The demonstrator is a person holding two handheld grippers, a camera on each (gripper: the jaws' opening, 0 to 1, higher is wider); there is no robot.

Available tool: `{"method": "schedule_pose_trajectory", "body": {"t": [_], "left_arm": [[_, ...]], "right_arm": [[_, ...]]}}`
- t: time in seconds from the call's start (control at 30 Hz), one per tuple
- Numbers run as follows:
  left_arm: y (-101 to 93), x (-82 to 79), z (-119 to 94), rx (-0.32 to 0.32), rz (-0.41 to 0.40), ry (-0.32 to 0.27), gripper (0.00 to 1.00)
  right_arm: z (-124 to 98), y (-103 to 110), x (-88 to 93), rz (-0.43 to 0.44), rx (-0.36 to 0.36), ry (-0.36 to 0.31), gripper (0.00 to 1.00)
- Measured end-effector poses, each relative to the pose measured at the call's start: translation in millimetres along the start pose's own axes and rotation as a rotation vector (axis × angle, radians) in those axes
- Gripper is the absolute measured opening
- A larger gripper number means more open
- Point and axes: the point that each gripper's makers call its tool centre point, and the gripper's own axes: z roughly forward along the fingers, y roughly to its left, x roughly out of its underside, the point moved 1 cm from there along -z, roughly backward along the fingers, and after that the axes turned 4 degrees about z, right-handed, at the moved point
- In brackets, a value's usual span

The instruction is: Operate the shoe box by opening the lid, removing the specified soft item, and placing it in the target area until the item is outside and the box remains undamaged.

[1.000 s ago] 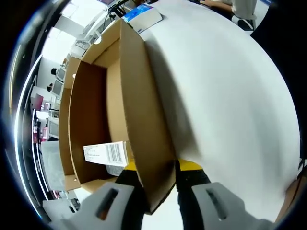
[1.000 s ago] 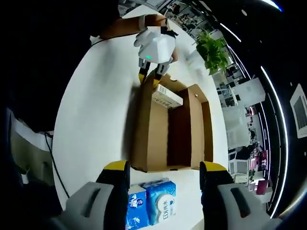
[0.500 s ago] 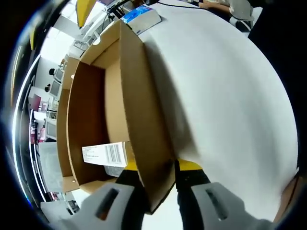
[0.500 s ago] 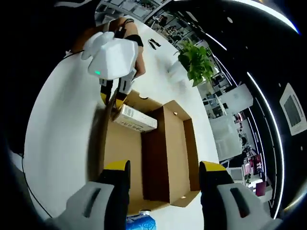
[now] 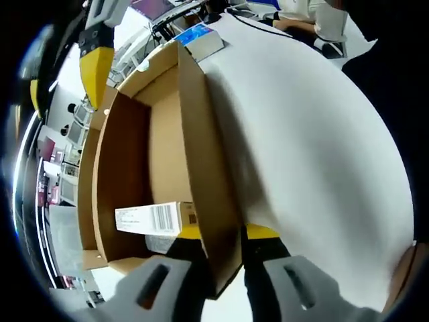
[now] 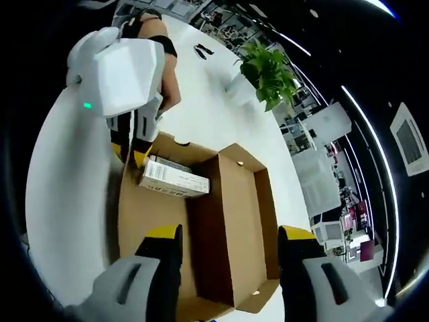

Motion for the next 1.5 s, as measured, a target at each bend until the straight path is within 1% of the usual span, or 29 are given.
{"method": "schedule_pose_trajectory", "body": {"t": [0.03,0.07,0.13,0.2,0.27,0.3,0.37,0.4,0.47,0.5,0.57,0.67,0.77,0.83,0.9,0.93,0.97,1.03,1.13,1.17,1.2,1.27,1.3,1.33,1.43,1.5], "left_arm": [[0.0,-0.1,0.1,0.0,0.0,0.001,0.16],[-0.1,-0.1,0.0,-0.002,-0.003,0.003,0.16],[-0.5,-0.3,-0.1,-0.001,0.0,0.004,0.16],[-0.8,-0.5,-0.3,-0.001,-0.001,0.002,0.16],[-0.9,-0.5,-0.3,-0.002,-0.004,0.001,0.16],[-1.0,-0.8,-0.2,-0.003,-0.001,0.001,0.16],[-1.0,-0.8,-0.3,-0.003,0.0,0.0,0.16],[-0.9,-0.8,-0.2,-0.002,-0.002,-0.001,0.16],[-0.9,-0.7,-0.2,-0.002,-0.005,0.002,0.16],[-1.2,-1.0,0.2,-0.001,-0.004,0.005,0.16],[-0.7,-0.6,0.5,-0.007,-0.003,0.011,0.16],[-0.2,-0.4,0.9,-0.008,0.0,0.016,0.16],[0.4,-1.0,0.5,-0.003,-0.005,0.004,0.16],[0.9,-0.5,0.8,-0.006,-0.011,0.009,0.16],[0.8,0.5,2.7,-0.016,0.002,0.041,0.17],[1.0,0.9,3.3,-0.019,0.005,0.047,0.17],[1.5,1.3,3.5,-0.02,0.004,0.053,0.17],[2.5,2.9,3.9,-0.021,0.003,0.065,0.17],[2.5,5.8,4.5,-0.024,0.001,0.104,0.18],[2.3,5.7,5.0,-0.026,0.007,0.113,0.18],[2.2,5.6,5.2,-0.027,0.011,0.115,0.18],[2.7,6.5,4.4,-0.028,0.001,0.119,0.18],[2.7,6.6,4.3,-0.027,0.002,0.118,0.18],[2.6,7.1,4.0,-0.026,0.002,0.115,0.18],[2.2,8.1,2.7,-0.023,0.001,0.099,0.18],[2.4,8.0,2.6,-0.02,-0.001,0.094,0.18]], "right_arm": [[-0.5,2.5,1.4,0.006,-0.003,0.007,0.58],[-2.0,4.8,3.1,0.033,-0.004,0.011,0.58],[-5.4,4.4,1.5,0.066,0.022,-0.011,0.58],[-9.3,5.4,2.8,0.067,0.032,-0.006,0.58],[-12.0,4.7,6.8,0.056,0.048,0.014,0.58],[-12.8,3.9,11.8,0.058,0.062,0.036,0.58],[-11.7,4.0,16.7,0.075,0.075,0.046,0.58],[-11.4,3.1,22.1,0.131,0.097,0.055,0.58],[-10.4,2.5,26.3,0.201,0.113,0.038,0.58],[-10.5,-0.2,30.2,0.241,0.137,0.035,0.59],[-12.8,-2.9,33.8,0.284,0.164,0.035,0.59],[-15.5,-5.1,30.2,0.285,0.173,-0.002,0.6],[-14.4,-8.2,32.9,0.282,0.174,-0.013,0.61],[-12.4,-8.6,31.3,0.275,0.164,-0.04,0.61],[-10.3,-11.5,32.1,0.273,0.165,-0.055,0.6],[-9.8,-12.1,32.5,0.272,0.166,-0.058,0.6],[-7.6,-17.6,38.4,0.265,0.168,-0.063,0.6],[-6.2,-18.4,40.5,0.247,0.169,-0.073,0.6],[-4.5,-16.5,38.3,0.233,0.157,-0.107,0.6],[-4.1,-13.1,32.0,0.234,0.153,-0.121,0.6],[-3.6,-13.2,30.8,0.242,0.152,-0.129,0.6],[-1.7,-14.2,33.2,0.258,0.152,-0.127,0.6],[-1.9,-14.1,33.1,0.251,0.155,-0.126,0.6],[-2.4,-14.5,32.4,0.232,0.159,-0.125,0.59],[-2.6,-13.9,28.3,0.247,0.155,-0.133,0.59],[-0.8,-11.9,27.1,0.252,0.153,-0.123,0.59]]}}
